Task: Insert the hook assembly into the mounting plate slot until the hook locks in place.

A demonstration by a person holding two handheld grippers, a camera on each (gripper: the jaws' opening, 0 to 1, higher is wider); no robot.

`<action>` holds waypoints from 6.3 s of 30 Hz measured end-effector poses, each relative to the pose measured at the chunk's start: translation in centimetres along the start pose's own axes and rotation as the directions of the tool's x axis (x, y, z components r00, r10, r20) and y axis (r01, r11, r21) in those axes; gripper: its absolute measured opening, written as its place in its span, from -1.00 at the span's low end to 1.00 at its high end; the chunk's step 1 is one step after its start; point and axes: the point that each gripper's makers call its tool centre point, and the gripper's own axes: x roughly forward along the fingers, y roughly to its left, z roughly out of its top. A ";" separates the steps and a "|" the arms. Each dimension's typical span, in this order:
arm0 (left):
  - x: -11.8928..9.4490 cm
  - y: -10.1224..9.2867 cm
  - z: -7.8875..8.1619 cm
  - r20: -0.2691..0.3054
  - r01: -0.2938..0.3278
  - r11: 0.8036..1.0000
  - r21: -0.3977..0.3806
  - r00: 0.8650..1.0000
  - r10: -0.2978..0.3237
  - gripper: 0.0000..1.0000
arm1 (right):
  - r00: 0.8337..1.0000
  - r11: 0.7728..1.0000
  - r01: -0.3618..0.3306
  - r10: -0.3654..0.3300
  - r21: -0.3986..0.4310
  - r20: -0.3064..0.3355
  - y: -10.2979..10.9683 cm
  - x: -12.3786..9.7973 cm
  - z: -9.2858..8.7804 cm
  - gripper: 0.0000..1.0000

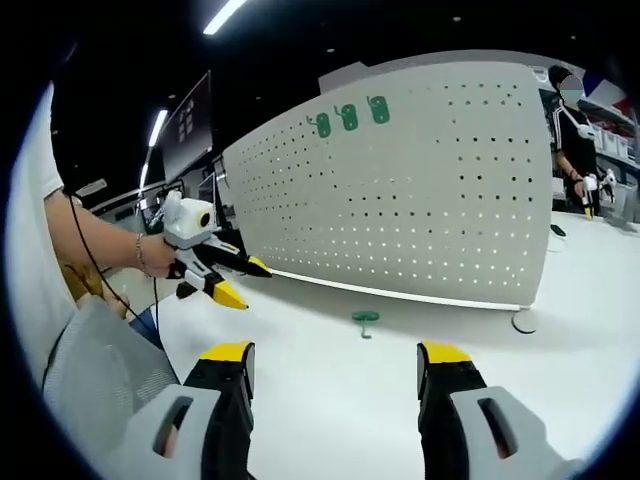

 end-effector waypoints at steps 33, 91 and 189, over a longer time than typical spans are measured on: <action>7.4 1.7 0.5 -0.140 0.090 0.991 0.097 0.987 -0.076 0.16 | 0.999 0.999 0.034 -0.034 -0.001 -0.001 -0.2 -1.5 0.1 0.25; 15.2 1.9 -0.1 -0.374 0.215 0.955 0.205 0.919 -0.127 -0.20 | 0.996 0.996 0.083 -0.082 0.030 -0.023 -0.6 -3.3 0.1 0.19; 4.0 0.7 10.2 0.251 0.000 0.990 0.138 0.967 -0.035 -0.97 | 0.998 0.998 0.046 -0.048 0.031 0.044 0.0 -2.4 2.2 0.13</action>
